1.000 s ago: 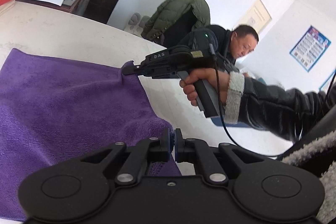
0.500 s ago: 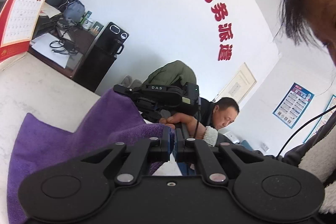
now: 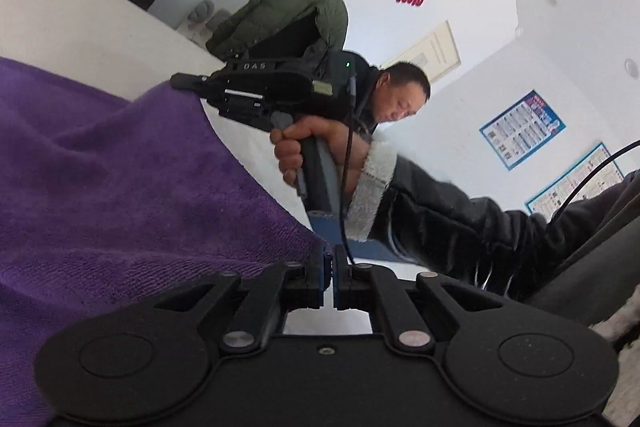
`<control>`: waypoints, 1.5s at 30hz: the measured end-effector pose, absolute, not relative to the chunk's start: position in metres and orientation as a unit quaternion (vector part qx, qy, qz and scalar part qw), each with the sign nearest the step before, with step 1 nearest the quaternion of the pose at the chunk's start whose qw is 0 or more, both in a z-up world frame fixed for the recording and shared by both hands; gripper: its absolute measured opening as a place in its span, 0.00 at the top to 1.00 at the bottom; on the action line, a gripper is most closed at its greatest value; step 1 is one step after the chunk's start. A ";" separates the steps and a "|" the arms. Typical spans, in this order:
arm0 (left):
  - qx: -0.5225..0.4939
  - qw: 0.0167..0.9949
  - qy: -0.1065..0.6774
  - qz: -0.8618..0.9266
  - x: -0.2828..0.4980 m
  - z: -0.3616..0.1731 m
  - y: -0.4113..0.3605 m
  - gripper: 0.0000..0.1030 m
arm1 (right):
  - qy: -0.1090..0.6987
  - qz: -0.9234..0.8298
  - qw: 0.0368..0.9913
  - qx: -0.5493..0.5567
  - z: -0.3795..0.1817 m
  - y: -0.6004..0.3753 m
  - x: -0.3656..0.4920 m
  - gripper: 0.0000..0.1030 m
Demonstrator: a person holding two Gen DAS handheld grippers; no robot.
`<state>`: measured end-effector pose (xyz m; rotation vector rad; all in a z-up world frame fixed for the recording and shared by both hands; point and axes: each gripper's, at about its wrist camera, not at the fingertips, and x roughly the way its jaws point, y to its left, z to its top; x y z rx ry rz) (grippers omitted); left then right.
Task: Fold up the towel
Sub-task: 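Lift the towel edge with the right tool and fold it toward the left tool, then open both tools and release the folded towel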
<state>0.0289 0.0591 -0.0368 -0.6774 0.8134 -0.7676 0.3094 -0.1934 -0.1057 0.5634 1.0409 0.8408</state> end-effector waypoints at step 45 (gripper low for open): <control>-0.120 0.738 0.547 -0.377 0.050 -0.079 -0.017 0.96 | 0.414 0.411 0.810 -0.068 -0.100 -0.153 0.253 0.97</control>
